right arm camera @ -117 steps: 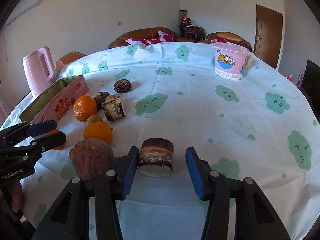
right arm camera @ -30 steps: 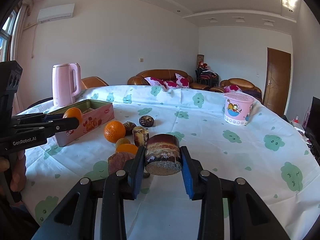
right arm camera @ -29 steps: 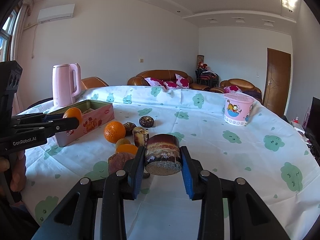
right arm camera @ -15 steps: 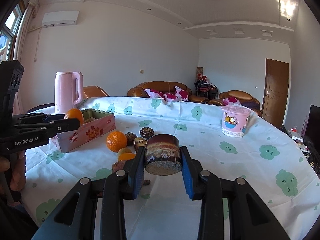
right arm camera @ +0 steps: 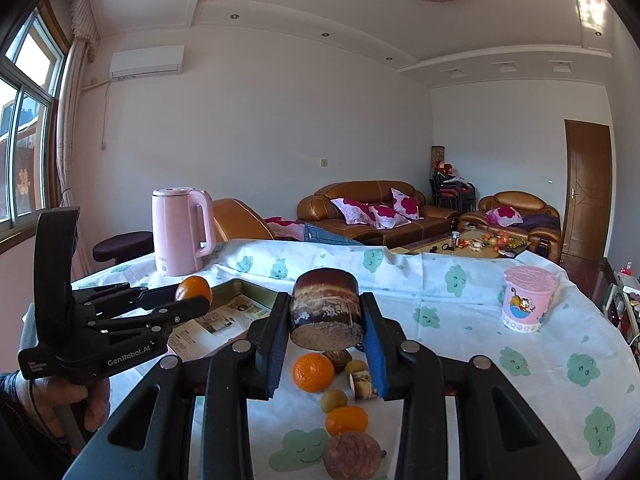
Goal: Organize fruits
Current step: 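Carry the jar and orange into the tin box and open both tools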
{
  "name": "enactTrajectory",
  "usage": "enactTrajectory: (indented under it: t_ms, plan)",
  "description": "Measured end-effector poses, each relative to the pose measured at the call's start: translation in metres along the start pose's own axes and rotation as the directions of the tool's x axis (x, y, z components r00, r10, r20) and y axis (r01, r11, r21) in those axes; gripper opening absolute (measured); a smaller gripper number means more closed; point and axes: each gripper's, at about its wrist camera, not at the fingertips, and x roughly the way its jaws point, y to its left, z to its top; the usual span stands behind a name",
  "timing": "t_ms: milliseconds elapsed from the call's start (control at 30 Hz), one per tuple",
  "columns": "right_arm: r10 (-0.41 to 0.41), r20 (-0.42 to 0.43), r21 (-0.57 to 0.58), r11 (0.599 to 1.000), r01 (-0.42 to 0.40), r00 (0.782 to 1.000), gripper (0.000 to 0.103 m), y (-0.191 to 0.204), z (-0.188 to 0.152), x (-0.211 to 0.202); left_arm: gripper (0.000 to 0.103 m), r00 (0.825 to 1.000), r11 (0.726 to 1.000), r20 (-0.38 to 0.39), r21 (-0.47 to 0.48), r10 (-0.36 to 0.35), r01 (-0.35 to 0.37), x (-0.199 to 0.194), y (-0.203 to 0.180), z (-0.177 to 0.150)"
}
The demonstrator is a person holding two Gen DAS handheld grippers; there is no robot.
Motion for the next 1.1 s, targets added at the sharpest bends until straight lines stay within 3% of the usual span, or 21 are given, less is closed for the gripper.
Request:
enactTrajectory:
  t_ms: [300,567,1100]
  plan:
    - [0.078,-0.007,-0.058,0.995,-0.078,0.997,0.037,0.041,0.035,0.038,0.032,0.998,0.997,-0.021,-0.035,0.066,-0.067,0.017,0.037,0.015]
    - [0.101,-0.025,-0.013,0.995,-0.101,0.995,0.037,0.052,0.057,0.087,0.032,0.99,0.991,-0.056,-0.041,0.128,-0.131,0.042,0.06,0.018]
    - [0.125,-0.194,0.071,0.991,-0.113,0.973,0.037,0.073,0.005,0.171,0.032,0.974,0.989,-0.181,-0.038,0.132,-0.142,0.075,0.073,-0.006]
